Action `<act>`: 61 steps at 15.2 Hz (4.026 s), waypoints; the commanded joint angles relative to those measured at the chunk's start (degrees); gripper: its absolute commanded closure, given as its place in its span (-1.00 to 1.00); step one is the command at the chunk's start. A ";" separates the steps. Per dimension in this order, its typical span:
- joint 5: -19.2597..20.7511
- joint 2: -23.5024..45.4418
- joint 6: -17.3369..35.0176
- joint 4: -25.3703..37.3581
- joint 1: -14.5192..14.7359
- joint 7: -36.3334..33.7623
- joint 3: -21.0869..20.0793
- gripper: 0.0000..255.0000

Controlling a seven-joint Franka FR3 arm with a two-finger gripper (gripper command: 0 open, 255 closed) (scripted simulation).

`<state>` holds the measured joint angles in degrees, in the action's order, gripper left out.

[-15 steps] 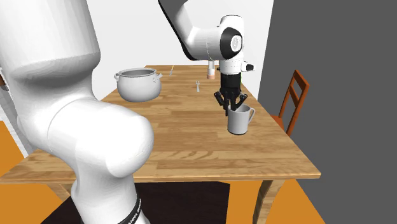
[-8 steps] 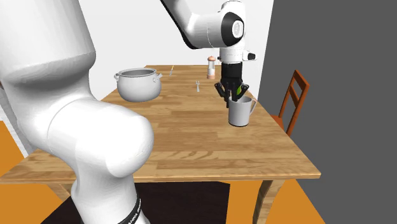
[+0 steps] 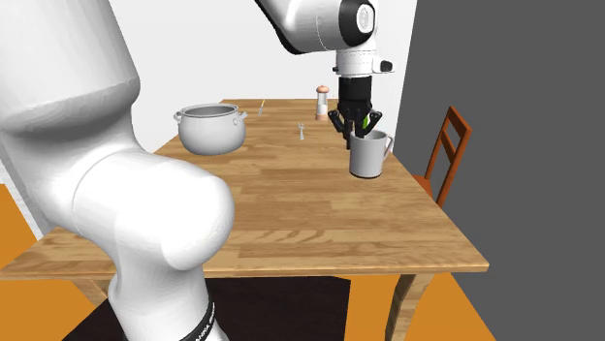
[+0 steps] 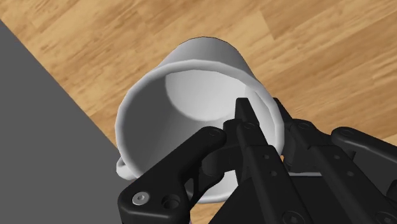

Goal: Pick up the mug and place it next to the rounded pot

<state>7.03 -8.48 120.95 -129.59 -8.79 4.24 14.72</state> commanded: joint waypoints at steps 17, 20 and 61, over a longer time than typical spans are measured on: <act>0.08 -3.78 -14.07 10.33 0.28 0.31 -0.81 1.00; 0.03 -3.98 -16.37 12.43 0.33 0.43 -0.92 1.00; -3.53 32.13 -26.52 56.56 15.88 -27.82 -15.46 1.00</act>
<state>3.49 23.82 93.40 -71.88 7.10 -23.52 -0.74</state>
